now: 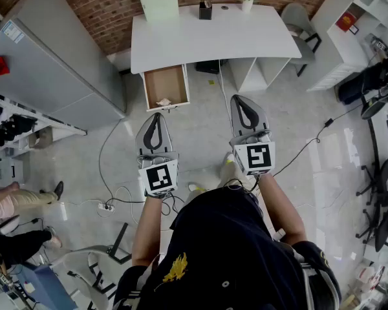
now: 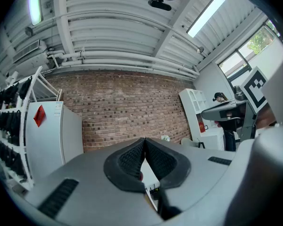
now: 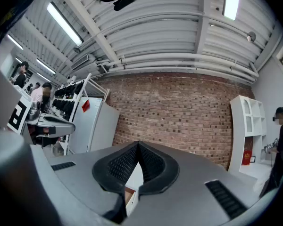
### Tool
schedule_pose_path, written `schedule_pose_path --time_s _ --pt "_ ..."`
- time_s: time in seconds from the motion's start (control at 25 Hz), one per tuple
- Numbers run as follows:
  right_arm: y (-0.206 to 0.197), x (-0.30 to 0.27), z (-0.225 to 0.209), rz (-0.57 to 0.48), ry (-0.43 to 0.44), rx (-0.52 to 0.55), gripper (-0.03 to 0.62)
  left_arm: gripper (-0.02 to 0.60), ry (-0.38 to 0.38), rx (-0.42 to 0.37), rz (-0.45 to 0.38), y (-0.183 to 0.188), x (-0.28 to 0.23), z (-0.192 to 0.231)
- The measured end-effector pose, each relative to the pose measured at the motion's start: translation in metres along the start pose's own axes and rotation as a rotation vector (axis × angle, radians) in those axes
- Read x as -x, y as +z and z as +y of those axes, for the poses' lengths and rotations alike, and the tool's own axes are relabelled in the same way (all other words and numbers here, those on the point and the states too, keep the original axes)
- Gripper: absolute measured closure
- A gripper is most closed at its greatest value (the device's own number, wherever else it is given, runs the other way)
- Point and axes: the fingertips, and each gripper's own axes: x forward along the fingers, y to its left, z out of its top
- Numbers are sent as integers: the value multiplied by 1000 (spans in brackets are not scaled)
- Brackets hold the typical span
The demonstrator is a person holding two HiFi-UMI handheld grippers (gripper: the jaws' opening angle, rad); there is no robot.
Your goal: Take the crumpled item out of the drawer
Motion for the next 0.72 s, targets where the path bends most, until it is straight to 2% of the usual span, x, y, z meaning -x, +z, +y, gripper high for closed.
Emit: schedule_pose_path --time_s 0.12,0.48,0.64,0.72 --pt "7 -6 3 -11 8 -2 568 563 -24 -72 1 -8 0 1" --pt "-9 -17 17 19 36 -22 557 563 26 -68 32 -21 11 27" --pt "-10 -21 30 18 59 -15 422 563 43 -44 58 -24 19 41" --pt "-12 -25 36 18 66 -25 379 563 37 -73 70 -30 27 50"
